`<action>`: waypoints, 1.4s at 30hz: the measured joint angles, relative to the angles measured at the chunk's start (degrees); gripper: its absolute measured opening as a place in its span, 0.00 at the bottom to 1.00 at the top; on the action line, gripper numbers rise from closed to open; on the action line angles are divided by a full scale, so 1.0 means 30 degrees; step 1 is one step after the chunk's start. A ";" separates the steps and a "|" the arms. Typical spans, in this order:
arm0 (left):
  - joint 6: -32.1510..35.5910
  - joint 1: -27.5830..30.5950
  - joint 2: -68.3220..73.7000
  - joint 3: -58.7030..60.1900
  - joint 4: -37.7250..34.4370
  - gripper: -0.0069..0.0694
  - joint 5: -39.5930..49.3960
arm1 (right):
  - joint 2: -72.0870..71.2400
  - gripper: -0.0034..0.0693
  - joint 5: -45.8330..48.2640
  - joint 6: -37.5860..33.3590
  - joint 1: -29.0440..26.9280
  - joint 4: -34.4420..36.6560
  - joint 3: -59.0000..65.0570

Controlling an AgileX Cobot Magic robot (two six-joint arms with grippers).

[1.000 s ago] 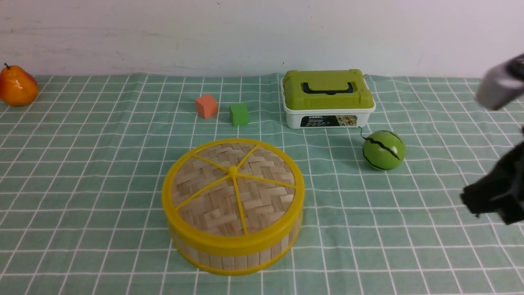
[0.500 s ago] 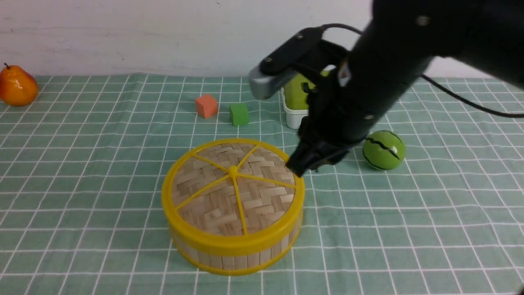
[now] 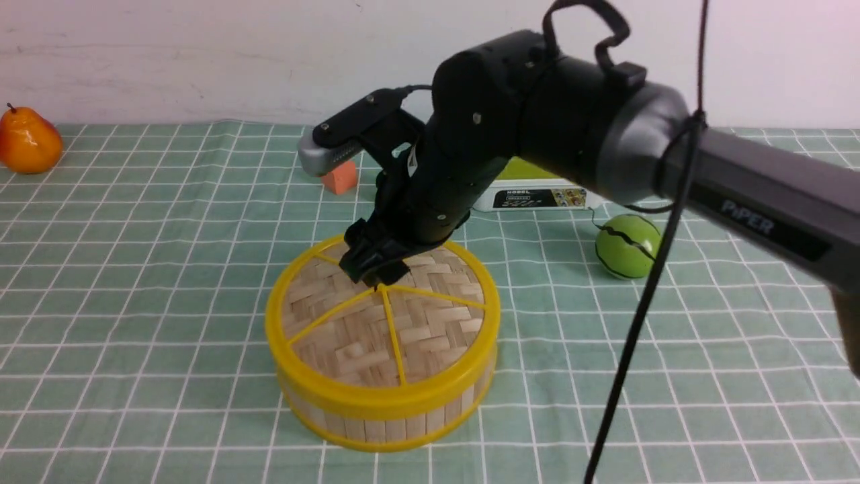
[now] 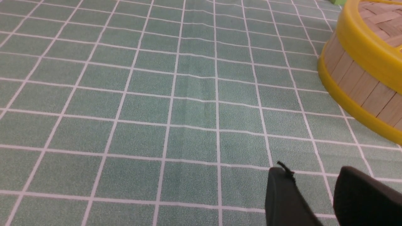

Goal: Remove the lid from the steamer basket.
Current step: Use the right arm to lift the lid of the steamer, then use the right arm to place the steamer lid on the table

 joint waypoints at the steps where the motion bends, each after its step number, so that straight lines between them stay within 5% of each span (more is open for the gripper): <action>1: 0.0000 0.0000 0.0000 0.0000 0.0000 0.40 0.0000 | 0.0194 0.65 -0.0040 0.0000 0.0000 0.0045 -0.0022; 17: 0.0000 0.0000 0.0000 0.0000 0.0000 0.40 0.0000 | 0.0872 0.17 -0.0498 0.0000 0.0000 0.0318 -0.0081; 26: 0.0000 0.0000 0.0000 0.0000 0.0000 0.40 0.0000 | -0.0060 0.17 -0.0133 0.0000 0.0019 -0.0037 -0.0044; 32: 0.0000 0.0000 0.0000 0.0000 0.0000 0.40 0.0000 | -0.3446 0.17 0.2762 0.0000 -0.0264 -0.0926 0.0132; 37: 0.0000 0.0000 0.0000 0.0000 0.0000 0.40 0.0000 | -0.7705 0.17 0.3752 -0.0120 -0.2160 -0.0901 0.4592; 42: 0.0000 0.0000 0.0000 0.0000 0.0000 0.40 0.0000 | -1.1665 0.17 0.0422 0.0138 -0.5602 -0.0899 1.2336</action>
